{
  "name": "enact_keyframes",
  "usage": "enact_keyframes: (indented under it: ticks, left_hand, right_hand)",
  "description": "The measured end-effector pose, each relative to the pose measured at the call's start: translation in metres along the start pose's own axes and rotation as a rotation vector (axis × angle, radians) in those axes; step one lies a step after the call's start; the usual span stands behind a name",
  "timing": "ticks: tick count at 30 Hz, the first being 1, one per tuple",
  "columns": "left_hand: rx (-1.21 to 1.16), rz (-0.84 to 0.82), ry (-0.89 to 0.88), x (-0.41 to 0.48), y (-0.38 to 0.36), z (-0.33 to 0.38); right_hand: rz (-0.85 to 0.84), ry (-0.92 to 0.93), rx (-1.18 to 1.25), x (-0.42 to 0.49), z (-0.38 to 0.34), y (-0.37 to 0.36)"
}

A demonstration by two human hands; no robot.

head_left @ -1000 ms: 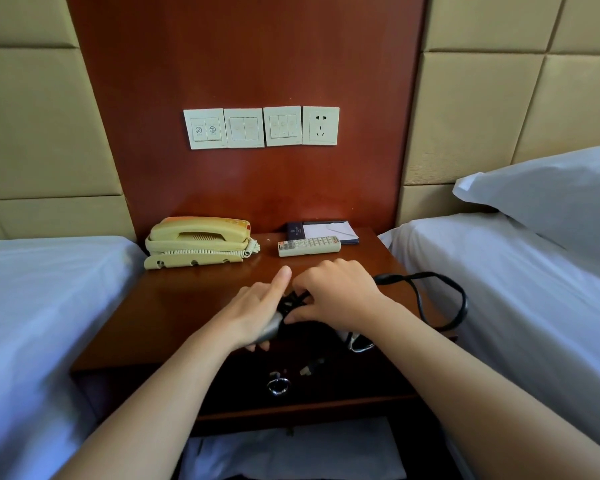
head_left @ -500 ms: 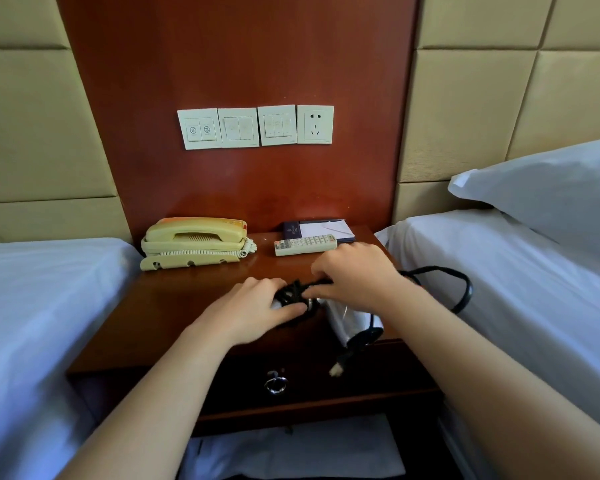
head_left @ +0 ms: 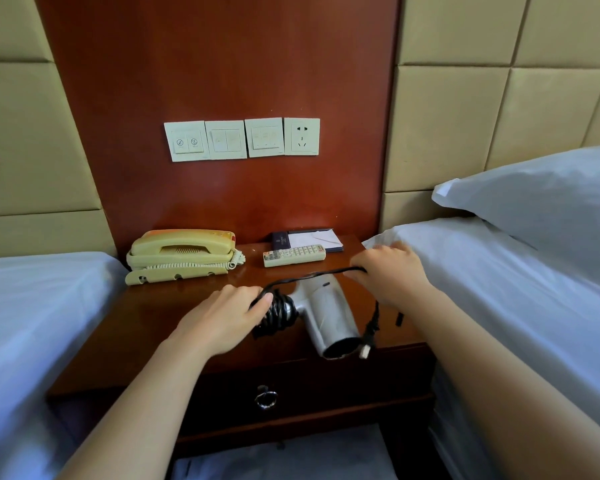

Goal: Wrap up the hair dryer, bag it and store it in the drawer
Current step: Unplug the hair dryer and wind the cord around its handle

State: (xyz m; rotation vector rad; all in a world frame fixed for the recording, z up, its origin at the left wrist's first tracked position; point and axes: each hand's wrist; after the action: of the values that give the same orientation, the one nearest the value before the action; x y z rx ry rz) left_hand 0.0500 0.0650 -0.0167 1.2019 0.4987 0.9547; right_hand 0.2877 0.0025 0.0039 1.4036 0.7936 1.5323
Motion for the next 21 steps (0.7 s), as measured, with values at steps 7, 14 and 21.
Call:
enact_keyframes:
  ticks: [7,14,21]
  left_hand:
    - [-0.149,0.056,-0.042,0.005,0.008,-0.004]
    - [-0.154,0.027,0.041,0.003,0.007,-0.026]
    - [-0.108,-0.091,0.177,0.001,0.006,-0.025]
  right_hand:
    - [0.179,-0.118,0.033,-0.005,0.023,-0.027]
    - [0.001,-0.315,0.292,-0.009,0.028,-0.031]
    - [-0.135,-0.372,0.534,0.018,0.024,-0.035]
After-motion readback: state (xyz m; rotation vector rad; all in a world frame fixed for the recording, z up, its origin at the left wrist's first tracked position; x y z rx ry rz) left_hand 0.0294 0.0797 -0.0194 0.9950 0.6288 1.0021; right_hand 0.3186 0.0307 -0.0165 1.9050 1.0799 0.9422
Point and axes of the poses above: each hand's wrist, its own x-axis towards the middle knuckle, its own y-axis out of the back of the hand, z = x × y, and after that the axes turned 3 degrees about y, right-handed
